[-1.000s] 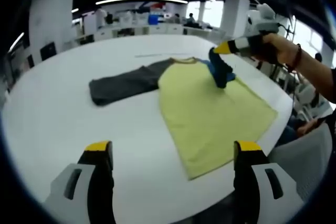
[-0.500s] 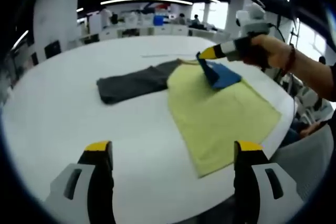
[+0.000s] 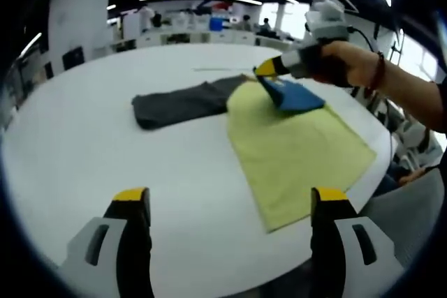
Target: Fold the garment on the visible template until the final outline fits inside the template.
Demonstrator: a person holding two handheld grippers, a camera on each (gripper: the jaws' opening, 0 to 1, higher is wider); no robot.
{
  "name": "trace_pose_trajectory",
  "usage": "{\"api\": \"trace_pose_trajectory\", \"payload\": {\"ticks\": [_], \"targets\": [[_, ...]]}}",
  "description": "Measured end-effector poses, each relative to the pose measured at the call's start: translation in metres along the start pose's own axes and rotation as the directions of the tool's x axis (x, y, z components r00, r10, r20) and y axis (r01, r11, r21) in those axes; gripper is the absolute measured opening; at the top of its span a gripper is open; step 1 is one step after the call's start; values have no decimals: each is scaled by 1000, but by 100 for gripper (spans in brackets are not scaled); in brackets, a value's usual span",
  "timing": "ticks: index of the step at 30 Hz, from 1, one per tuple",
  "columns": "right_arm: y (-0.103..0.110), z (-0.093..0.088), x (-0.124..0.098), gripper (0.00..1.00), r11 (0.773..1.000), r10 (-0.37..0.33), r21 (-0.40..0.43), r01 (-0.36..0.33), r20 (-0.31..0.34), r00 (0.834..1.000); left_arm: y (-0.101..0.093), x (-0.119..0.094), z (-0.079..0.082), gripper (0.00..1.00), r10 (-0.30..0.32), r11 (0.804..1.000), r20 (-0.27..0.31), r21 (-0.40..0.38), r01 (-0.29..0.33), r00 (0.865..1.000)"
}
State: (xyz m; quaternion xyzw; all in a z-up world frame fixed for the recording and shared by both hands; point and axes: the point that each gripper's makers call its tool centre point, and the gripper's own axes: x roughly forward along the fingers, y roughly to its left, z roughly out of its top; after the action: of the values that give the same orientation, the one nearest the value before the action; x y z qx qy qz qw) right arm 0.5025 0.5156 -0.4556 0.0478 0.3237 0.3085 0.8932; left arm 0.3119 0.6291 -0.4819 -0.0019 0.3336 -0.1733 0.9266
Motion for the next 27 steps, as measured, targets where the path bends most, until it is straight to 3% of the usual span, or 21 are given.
{"api": "trace_pose_trajectory", "payload": {"ticks": [12, 19, 25, 27], "targets": [[-7, -17, 32, 0, 998, -28, 50, 31, -51, 998, 3, 2, -3, 91, 2, 1000, -7, -20, -2, 1000], [-7, -25, 40, 0, 998, -29, 60, 33, -74, 997, 4, 3, -4, 92, 4, 1000, -9, -25, -4, 1000], [-1, -25, 41, 0, 998, 9, 64, -4, -75, 997, 7, 3, -4, 93, 13, 999, -10, -31, -13, 1000], [1, -22, 39, 6, 999, 11, 54, -7, -70, 997, 7, 2, -4, 93, 16, 999, -7, -29, -16, 1000]]}}
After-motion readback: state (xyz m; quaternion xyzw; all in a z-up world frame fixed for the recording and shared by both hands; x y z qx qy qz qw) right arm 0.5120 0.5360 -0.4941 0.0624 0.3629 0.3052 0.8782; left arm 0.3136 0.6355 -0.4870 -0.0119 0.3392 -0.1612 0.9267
